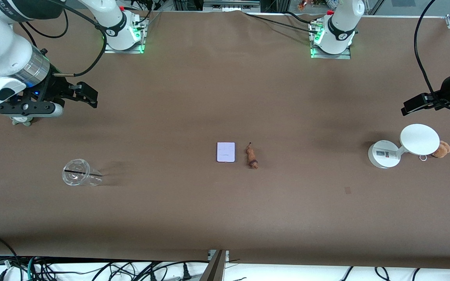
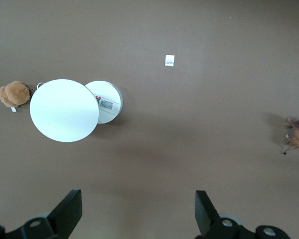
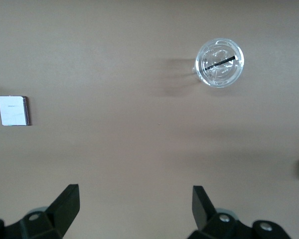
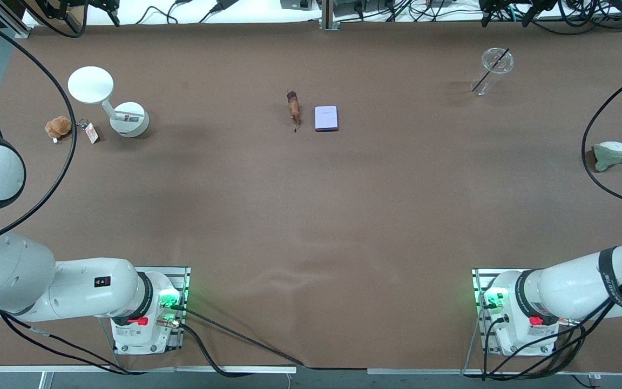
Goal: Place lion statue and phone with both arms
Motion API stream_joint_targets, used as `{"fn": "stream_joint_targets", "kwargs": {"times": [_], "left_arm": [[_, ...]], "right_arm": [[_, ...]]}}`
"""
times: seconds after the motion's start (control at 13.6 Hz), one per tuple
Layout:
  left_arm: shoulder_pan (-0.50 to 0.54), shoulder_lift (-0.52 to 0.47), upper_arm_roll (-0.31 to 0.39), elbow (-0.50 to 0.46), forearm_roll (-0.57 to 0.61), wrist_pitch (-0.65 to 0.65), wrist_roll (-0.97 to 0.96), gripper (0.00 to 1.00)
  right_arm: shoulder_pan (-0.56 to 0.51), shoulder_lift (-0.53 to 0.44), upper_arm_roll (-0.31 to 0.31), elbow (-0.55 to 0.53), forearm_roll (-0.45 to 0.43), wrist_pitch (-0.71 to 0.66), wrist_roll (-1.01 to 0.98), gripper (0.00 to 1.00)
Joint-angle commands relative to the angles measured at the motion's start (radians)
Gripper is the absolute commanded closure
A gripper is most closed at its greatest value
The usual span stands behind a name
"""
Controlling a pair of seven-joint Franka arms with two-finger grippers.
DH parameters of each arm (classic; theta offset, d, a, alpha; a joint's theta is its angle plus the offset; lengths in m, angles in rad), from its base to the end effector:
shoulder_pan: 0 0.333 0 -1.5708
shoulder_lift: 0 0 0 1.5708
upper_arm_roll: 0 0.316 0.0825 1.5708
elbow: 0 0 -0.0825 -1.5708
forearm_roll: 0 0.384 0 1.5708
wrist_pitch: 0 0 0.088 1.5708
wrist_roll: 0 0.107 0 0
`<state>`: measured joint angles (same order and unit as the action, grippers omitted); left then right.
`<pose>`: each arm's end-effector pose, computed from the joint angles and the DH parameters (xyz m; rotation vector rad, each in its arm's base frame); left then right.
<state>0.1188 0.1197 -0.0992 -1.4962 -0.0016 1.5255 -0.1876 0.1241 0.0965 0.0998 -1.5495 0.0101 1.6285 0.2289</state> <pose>0.5846 0.0147 0.5878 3.1157 0.3242 -0.1420 0.5734 0.1289 0.5848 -3.1260 0.0095 0.0328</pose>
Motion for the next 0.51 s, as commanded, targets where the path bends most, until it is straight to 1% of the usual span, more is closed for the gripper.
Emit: {"fn": "stream_joint_targets", "kwargs": {"times": [0.0,0.44], "left_arm": [[-0.004,-0.022,0.012,-0.024,-0.02,0.016,0.023,0.0],[0.004,-0.017,0.012,-0.027,-0.024,0.018,0.023,0.0]], "right_arm": [[0.0,0.005,0.001,0.014,0.016,-0.004,0.007,0.0],[0.0,0.005,0.001,0.014,0.016,-0.004,0.006,0.0]]}}
